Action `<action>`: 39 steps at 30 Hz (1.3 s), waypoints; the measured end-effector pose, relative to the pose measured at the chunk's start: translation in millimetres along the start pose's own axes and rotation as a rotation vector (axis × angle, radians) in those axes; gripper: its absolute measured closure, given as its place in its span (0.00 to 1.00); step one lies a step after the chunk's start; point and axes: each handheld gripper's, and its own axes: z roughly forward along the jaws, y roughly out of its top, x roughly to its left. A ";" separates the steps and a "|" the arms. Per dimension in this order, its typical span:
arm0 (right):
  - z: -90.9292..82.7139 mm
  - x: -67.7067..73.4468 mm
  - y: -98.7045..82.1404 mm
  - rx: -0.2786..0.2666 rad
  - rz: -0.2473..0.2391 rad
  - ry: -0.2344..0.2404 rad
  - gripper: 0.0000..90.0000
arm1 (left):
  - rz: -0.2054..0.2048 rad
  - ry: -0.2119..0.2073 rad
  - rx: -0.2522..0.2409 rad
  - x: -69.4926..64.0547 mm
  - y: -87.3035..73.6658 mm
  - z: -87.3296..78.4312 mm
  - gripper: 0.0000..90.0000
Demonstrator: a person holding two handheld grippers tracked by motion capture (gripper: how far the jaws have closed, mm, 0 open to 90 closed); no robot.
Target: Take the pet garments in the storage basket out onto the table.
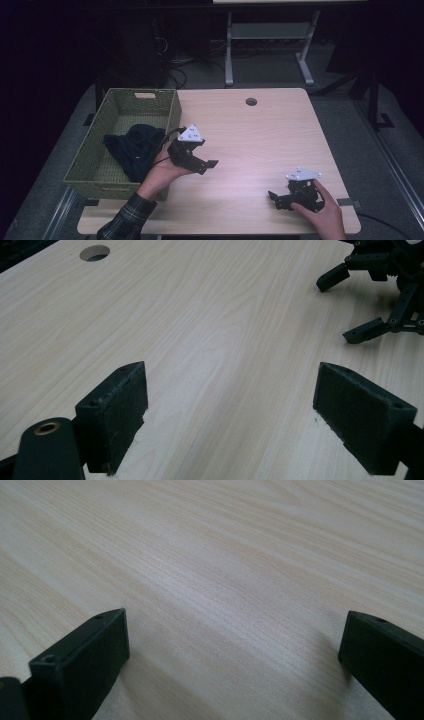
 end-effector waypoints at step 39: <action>-0.2 0.2 -0.2 -0.001 0.000 0.001 0.00 | -0.073 0.123 -0.032 53.4 -10.5 -71.9 0.16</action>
